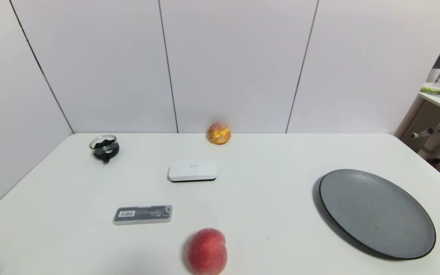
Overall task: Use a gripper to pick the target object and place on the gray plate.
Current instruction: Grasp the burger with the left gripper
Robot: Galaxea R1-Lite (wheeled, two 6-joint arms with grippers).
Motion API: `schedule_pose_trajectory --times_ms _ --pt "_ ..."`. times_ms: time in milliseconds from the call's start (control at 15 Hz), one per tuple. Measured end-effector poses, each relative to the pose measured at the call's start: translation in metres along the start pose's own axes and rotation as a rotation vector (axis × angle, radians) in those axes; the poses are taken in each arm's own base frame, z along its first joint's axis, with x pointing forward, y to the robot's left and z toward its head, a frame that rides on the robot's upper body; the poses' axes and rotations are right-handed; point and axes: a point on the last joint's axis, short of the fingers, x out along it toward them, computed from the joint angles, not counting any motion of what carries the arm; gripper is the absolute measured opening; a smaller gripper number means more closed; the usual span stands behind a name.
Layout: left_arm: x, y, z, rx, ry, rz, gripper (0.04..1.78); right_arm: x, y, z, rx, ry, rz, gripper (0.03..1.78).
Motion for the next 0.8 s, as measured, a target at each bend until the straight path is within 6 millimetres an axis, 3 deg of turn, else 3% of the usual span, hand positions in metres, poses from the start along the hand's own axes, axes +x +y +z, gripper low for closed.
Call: schedule_pose_trajectory --times_ms 200,400,667,800 --pt "0.027 0.004 0.048 0.028 0.078 -0.082 1.69 0.0 0.0 0.0 0.0 0.0 0.0 1.71" --pt "0.07 -0.001 0.099 0.052 0.147 -0.184 1.69 0.0 0.0 0.0 0.0 0.0 0.0 1.71" --pt "0.139 -0.026 0.147 0.092 0.236 -0.307 1.69 0.0 0.0 0.0 0.0 0.0 0.0 1.71" --pt "0.171 -0.045 0.16 0.114 0.279 -0.363 1.69 0.0 0.0 0.0 0.0 0.0 0.0 1.71"
